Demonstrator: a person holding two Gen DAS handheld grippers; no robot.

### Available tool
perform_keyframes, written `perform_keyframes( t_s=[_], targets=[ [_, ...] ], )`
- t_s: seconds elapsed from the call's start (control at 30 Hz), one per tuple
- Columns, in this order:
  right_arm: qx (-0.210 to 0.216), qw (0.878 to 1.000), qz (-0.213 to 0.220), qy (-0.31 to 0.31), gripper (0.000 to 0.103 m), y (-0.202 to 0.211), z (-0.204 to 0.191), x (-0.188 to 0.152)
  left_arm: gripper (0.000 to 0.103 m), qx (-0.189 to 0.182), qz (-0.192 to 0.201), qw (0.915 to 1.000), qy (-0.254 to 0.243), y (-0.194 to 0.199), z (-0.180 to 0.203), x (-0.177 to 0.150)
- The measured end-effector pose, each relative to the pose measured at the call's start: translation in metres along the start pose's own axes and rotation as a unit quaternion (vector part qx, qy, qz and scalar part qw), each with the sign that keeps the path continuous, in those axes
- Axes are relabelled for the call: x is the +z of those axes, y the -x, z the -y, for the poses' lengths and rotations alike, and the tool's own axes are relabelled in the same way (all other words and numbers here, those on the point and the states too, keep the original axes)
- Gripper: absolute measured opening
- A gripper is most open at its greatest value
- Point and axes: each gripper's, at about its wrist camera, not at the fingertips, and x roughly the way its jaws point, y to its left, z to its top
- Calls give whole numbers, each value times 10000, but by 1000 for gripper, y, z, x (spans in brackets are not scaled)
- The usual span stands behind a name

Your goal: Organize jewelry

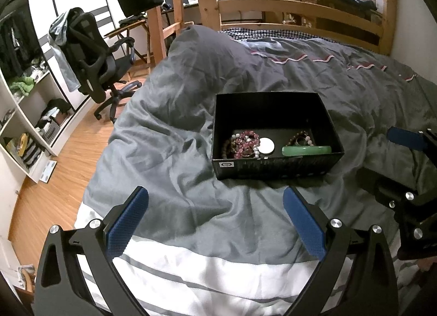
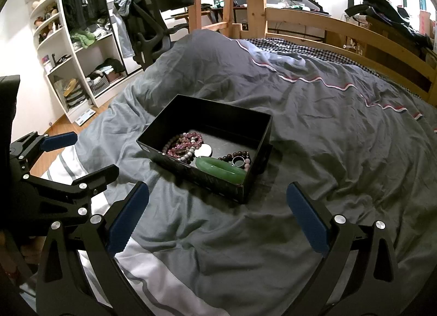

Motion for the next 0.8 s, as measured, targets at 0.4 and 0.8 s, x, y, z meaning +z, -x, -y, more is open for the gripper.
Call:
perform_keyframes(
  t_s=[0.4, 0.8],
  targets=[
    [-8, 10000, 27, -62, 99, -2, 2, 1, 97, -238, -238, 9994, 35, -9, 3, -5],
    [-17, 10000, 2, -43, 99, -5, 1, -2, 97, -70, -102, 9999, -41, -5, 3, -4]
  ],
)
